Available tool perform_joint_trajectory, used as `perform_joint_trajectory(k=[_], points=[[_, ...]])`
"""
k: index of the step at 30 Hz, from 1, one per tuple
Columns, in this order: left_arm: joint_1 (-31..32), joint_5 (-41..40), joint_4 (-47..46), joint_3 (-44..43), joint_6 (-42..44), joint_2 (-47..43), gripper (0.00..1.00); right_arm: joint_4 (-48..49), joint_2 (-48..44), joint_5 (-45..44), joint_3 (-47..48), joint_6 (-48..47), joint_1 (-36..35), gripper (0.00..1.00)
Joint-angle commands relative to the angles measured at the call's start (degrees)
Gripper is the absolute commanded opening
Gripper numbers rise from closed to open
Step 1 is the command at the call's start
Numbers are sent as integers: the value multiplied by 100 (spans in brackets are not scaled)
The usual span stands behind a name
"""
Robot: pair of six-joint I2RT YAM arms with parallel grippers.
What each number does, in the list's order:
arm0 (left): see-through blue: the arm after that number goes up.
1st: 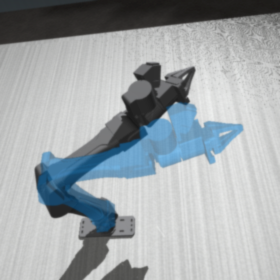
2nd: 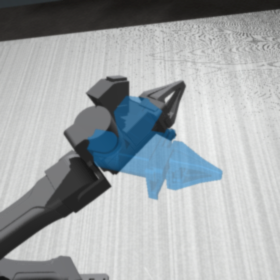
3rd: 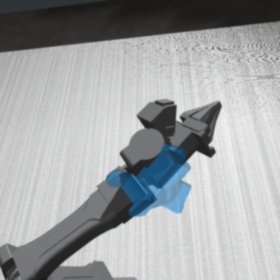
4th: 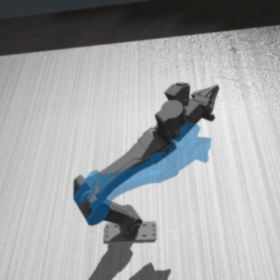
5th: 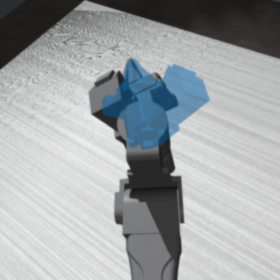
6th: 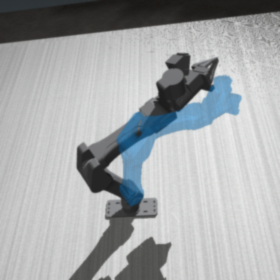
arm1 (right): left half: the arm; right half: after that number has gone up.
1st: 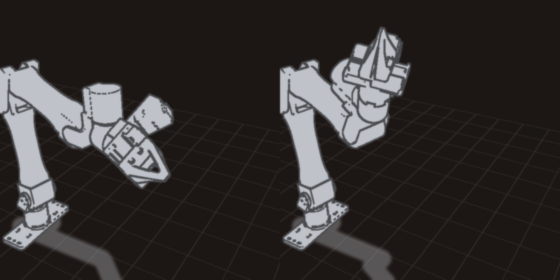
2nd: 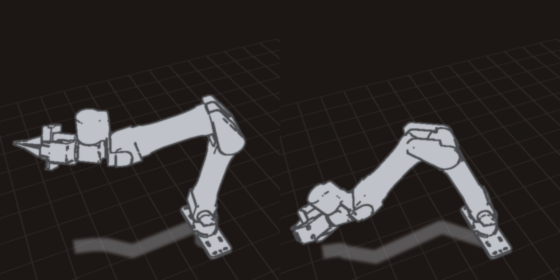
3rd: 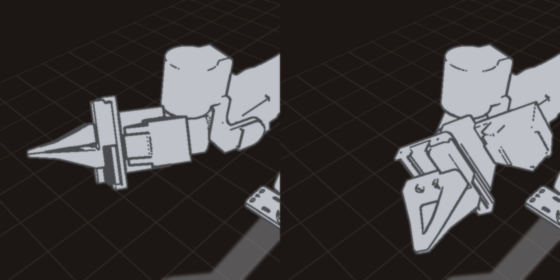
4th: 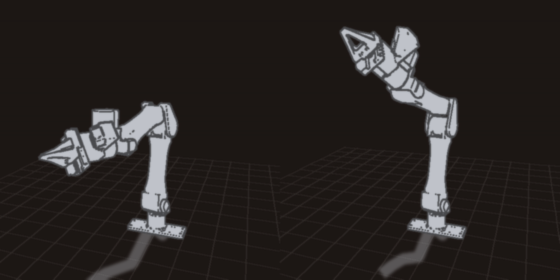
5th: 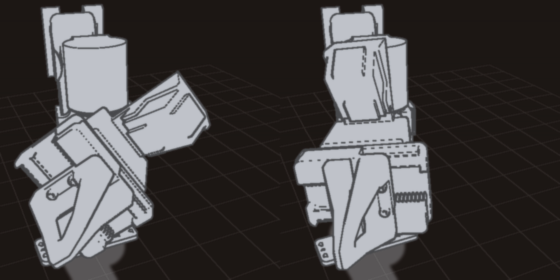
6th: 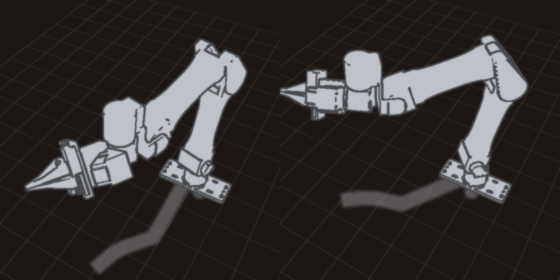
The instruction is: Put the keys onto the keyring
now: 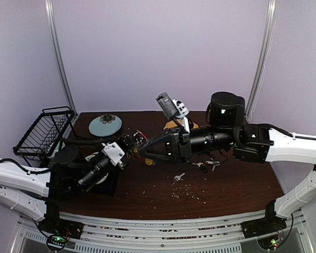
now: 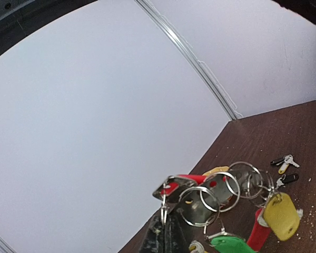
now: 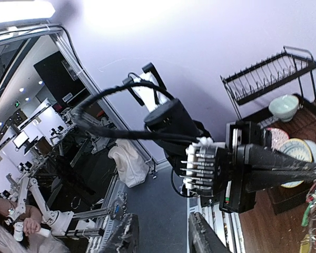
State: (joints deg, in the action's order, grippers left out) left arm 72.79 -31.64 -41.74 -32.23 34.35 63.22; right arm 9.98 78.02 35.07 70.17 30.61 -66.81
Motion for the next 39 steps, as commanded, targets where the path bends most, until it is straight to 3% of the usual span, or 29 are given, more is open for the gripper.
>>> perform_joint_trajectory(k=[1, 4, 7, 10, 15, 18, 23, 28, 33, 39], points=[[6, 396, -639, 161, 383, -305, 0, -534, -632, -551, -15, -901, 277, 34], [3, 692, -677, 272, 555, -471, 0, -1014, -932, -1618, -192, -1153, 555, 35], [5, 905, -710, 354, 700, -582, 0, -1177, -1000, -2111, -320, -1228, 825, 40], [2, 1098, -728, 432, 784, -702, 0, -1226, -848, -1855, -323, -1567, 969, 45], [6, 1702, -731, 593, 868, -1076, 0, -1224, -317, 487, -81, -2585, 1274, 50], [6, 2118, -730, 641, 874, -1274, 0, -1453, -46, 460, 280, -2968, 1251, 50], [-1, 2593, -648, 586, 871, -1355, 0, -864, 95, 459, 75, -3266, 922, 49], [4, 3029, -669, 570, 774, -1413, 0, 160, 218, 277, -285, -2917, 851, 44], [7, 3254, -685, 558, 578, -1385, 0, 2, 523, -135, -116, -3181, 552, 38], [7, 3229, -600, 543, 596, -1352, 0, 636, 581, 180, -282, -2870, 463, 36]])
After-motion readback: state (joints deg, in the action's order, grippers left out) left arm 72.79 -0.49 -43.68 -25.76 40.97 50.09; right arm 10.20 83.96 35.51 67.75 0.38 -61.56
